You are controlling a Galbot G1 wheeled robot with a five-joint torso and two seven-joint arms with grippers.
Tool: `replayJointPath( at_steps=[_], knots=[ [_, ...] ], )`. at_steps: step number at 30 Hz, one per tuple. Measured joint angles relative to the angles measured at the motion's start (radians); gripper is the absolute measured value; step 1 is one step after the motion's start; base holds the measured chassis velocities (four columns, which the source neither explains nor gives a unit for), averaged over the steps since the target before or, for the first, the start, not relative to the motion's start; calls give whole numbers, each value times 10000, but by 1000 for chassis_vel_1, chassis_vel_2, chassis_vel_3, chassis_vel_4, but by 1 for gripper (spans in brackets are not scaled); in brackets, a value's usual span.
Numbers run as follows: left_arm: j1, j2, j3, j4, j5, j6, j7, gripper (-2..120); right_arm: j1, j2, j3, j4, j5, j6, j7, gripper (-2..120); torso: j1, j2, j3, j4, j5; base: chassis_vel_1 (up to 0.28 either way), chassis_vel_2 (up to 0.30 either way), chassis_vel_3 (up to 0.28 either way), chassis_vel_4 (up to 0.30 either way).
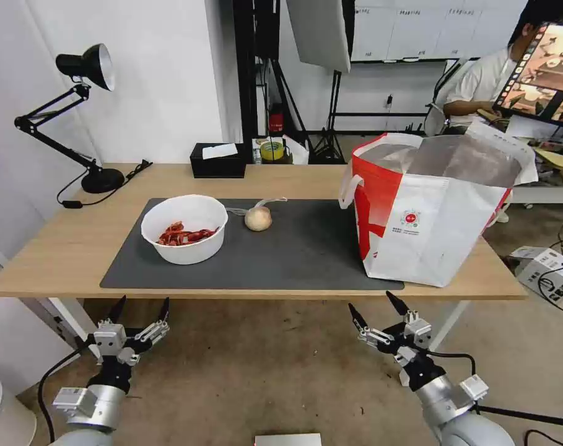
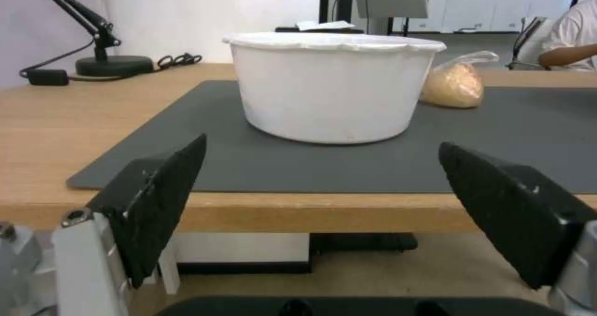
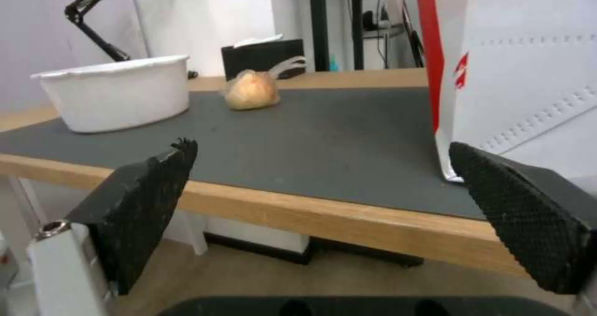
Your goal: Pick up the trash from the table and place it into the takeout bag.
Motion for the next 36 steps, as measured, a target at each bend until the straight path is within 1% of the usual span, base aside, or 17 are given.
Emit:
replayJointPath(
  at_steps=[15,19,22,23,26,27,30,31,33,34,35,36],
  knots=[
    [-20,-58,67,47,24,-28,18,100,153,-27,-203,-75,-11,-81,41,100,1,0,0,0,1,0,0,0,0],
    [-64,-49,64,46,17,-28,17,100,461,-94,-432,18,0,-258,152,100,1,0,0,-2,1,0,0,0,0],
    [-62,-81,64,46,16,-31,14,100,1262,-373,-953,185,-10,-613,411,100,1,0,1,0,1,0,0,0,0],
    [-62,-81,64,46,16,-31,14,100,1262,-373,-953,185,-10,-613,411,100,1,0,1,0,1,0,0,0,0],
    [-61,-100,55,47,16,-35,14,100,2387,-730,-1615,228,44,-1004,738,100,1,0,1,-1,1,0,0,0,0],
    [-61,-100,55,47,16,-35,14,100,2387,-730,-1615,228,44,-1004,738,100,1,0,1,-1,1,0,0,0,0],
    [-58,-105,8,34,9,-36,12,100,3679,-1024,-2451,60,278,-1354,1054,100,1,-1,1,-2,1,0,0,0,0],
    [-58,-105,8,34,9,-36,12,100,3679,-1024,-2451,60,278,-1354,1054,100,1,-1,1,-2,1,0,0,0,0],
    [-40,-109,-29,4,-17,-36,3,100,4894,-1121,-3243,-133,464,-1645,1327,100,1,0,1,-1,1,0,0,0,0],
    [-35,-113,-38,-2,-29,-37,-11,100,5341,-1126,-3528,-209,504,-1765,1458,100,2,-1,1,1,1,0,0,0,0],
    [-35,-113,-38,-2,-29,-37,-11,100,5341,-1126,-3528,-209,504,-1765,1458,100,2,-1,1,1,1,0,0,0,0],
    [-29,-120,-64,-2,-39,-36,-27,100,5988,-1114,-3966,-330,560,-1990,1679,100,2,-1,2,2,1,0,0,0,0]
  ],
)
